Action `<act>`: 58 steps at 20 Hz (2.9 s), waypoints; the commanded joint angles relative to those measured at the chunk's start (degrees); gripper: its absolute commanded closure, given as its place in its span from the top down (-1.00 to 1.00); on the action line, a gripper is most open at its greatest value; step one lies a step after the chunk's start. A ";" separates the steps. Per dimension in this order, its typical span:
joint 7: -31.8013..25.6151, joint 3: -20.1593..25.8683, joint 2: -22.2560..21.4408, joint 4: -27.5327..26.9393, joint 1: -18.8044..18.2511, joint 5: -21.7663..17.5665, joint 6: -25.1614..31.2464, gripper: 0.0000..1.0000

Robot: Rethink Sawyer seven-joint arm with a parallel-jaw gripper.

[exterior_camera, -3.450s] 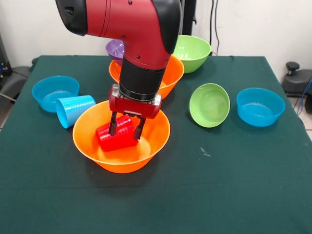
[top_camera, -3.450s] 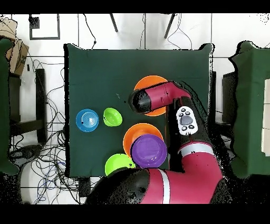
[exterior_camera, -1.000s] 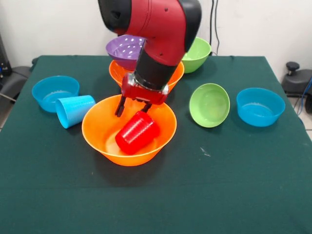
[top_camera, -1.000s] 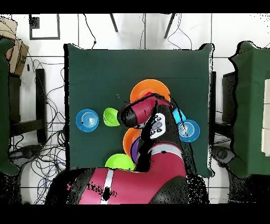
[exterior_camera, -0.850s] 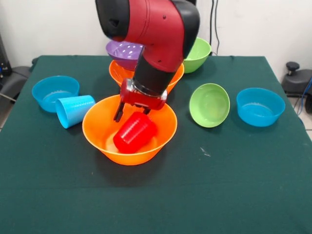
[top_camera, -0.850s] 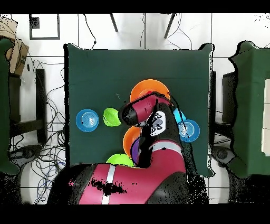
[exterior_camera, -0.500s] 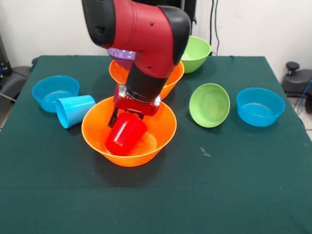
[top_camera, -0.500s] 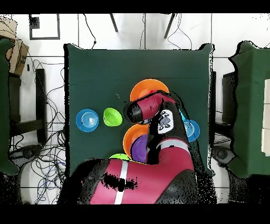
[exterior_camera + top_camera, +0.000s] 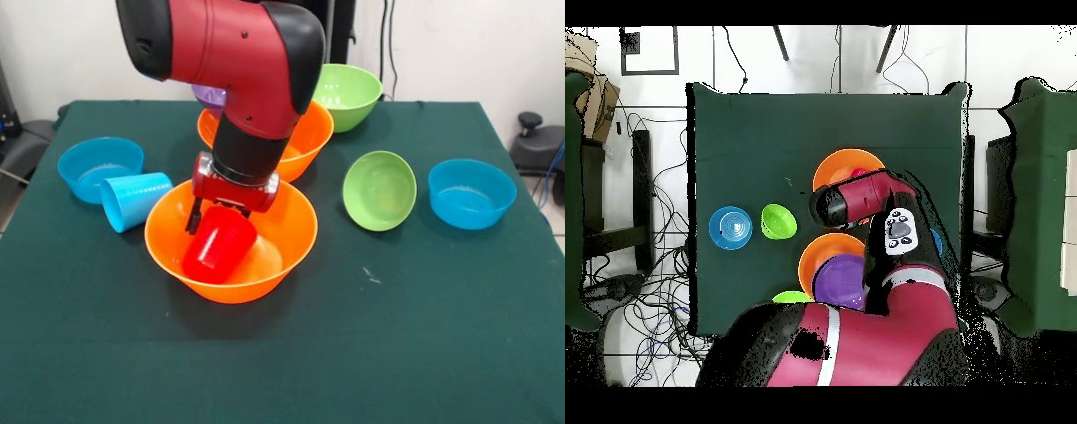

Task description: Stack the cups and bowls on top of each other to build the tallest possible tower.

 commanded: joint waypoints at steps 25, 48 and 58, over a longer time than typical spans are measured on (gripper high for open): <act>-2.51 7.87 -5.59 3.54 -1.98 1.24 -3.43 -1.00; -7.76 14.68 -19.71 15.28 -8.41 12.34 2.88 -1.00; -9.86 19.24 -27.42 17.75 -11.55 20.41 9.47 -1.00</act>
